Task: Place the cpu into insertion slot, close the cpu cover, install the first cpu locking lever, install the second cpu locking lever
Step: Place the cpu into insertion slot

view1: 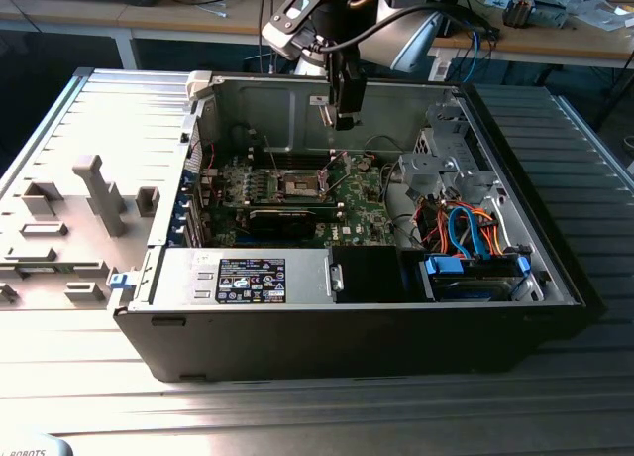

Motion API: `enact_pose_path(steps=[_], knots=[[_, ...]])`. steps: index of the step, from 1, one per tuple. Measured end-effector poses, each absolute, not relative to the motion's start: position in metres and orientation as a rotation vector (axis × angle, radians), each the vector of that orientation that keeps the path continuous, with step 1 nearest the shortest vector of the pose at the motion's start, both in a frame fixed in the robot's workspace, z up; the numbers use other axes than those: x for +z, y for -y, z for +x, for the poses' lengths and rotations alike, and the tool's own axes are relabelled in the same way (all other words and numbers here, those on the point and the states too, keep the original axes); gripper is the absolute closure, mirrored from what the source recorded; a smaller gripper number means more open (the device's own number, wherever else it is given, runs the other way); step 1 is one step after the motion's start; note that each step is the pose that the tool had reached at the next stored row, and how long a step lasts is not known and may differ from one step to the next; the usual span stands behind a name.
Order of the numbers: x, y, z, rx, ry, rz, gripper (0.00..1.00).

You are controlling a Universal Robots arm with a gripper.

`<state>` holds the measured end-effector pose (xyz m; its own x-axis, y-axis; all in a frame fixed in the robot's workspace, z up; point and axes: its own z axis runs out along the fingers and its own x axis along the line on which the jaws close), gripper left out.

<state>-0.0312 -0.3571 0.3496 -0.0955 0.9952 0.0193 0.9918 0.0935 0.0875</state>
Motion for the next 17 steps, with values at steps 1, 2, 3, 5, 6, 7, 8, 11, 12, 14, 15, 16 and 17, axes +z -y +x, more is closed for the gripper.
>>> enact_pose_path(steps=[1,2,3,5,6,7,8,11,12,14,15,16,17], knots=[[0.3496,0.3571,-0.0312,0.120,-2.287,2.084,0.45],[0.3496,0.3571,-0.0312,0.120,-2.285,2.087,0.45],[0.3496,0.3571,-0.0312,0.120,-2.283,2.089,0.45],[0.3496,0.3571,-0.0312,0.120,-2.280,2.092,0.45],[0.3496,0.3571,-0.0312,0.120,-2.278,2.094,0.45],[0.3496,0.3572,-0.0312,0.120,-2.277,2.095,0.45],[0.3496,0.3572,-0.0312,0.120,-2.275,2.097,0.45],[0.3496,0.3571,-0.0312,0.120,-2.269,2.104,0.45],[0.3496,0.3571,-0.0312,0.120,-2.267,2.105,0.45],[0.3496,0.3571,-0.0312,0.120,-2.263,2.110,0.45],[0.3496,0.3571,-0.0312,0.119,-2.259,2.113,0.45],[0.3496,0.3571,-0.0312,0.119,-2.258,2.115,0.45],[0.3496,0.3572,-0.0312,0.119,-2.256,2.116,0.45]])
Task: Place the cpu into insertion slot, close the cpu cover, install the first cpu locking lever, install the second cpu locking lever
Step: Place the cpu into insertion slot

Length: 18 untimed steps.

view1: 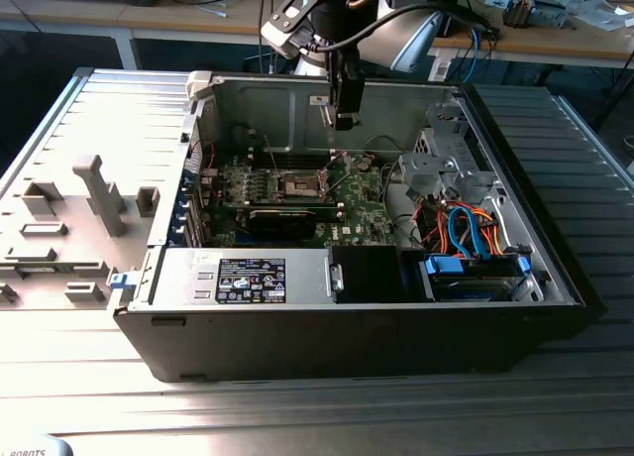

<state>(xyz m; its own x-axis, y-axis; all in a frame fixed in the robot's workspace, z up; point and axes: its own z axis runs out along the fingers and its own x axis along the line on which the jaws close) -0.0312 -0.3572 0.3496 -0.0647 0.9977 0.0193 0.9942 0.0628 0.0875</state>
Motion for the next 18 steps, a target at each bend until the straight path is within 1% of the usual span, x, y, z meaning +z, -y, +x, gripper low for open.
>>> enact_pose_path(steps=[18], knots=[[0.3496,0.3571,-0.0312,0.118,-2.216,2.156,0.45]])
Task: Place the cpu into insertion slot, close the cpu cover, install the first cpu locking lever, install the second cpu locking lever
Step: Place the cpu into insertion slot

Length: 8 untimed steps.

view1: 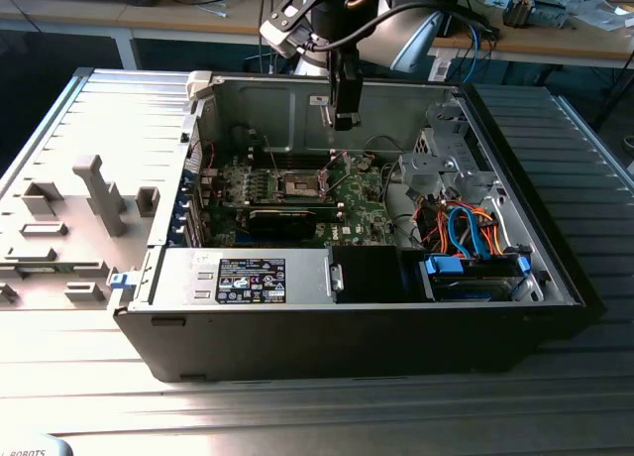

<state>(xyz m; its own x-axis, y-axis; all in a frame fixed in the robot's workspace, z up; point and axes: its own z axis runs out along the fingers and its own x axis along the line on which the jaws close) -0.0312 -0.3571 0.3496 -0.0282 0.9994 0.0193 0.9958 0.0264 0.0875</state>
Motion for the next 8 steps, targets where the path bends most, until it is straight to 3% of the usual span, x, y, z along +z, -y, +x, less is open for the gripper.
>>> enact_pose_path(steps=[8], knots=[[0.3496,0.3571,-0.0312,0.117,-2.199,2.173,0.45]])
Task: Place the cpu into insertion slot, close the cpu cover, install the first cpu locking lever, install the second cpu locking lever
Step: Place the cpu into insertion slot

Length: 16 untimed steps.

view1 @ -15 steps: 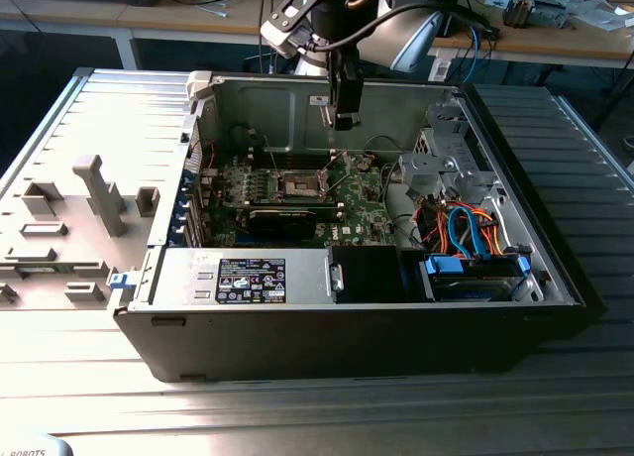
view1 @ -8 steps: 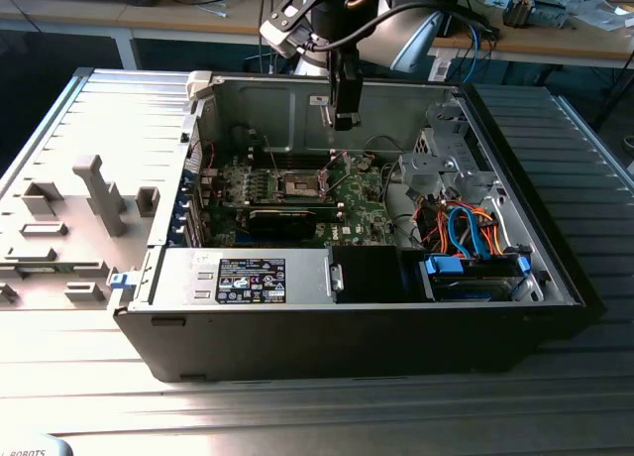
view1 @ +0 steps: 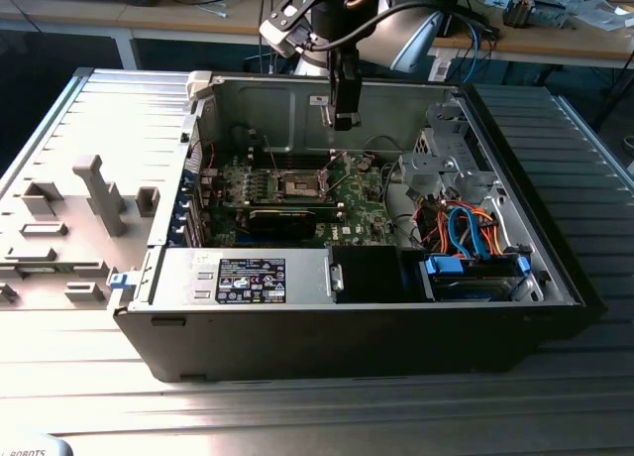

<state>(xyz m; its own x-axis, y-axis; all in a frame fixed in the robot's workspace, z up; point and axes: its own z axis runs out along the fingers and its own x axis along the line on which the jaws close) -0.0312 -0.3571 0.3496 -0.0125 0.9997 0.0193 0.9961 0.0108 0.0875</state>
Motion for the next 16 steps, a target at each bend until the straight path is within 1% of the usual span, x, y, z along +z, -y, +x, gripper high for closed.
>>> enact_pose_path(steps=[16], knots=[[0.3496,0.3571,-0.0312,0.117,-2.176,2.195,0.45]])
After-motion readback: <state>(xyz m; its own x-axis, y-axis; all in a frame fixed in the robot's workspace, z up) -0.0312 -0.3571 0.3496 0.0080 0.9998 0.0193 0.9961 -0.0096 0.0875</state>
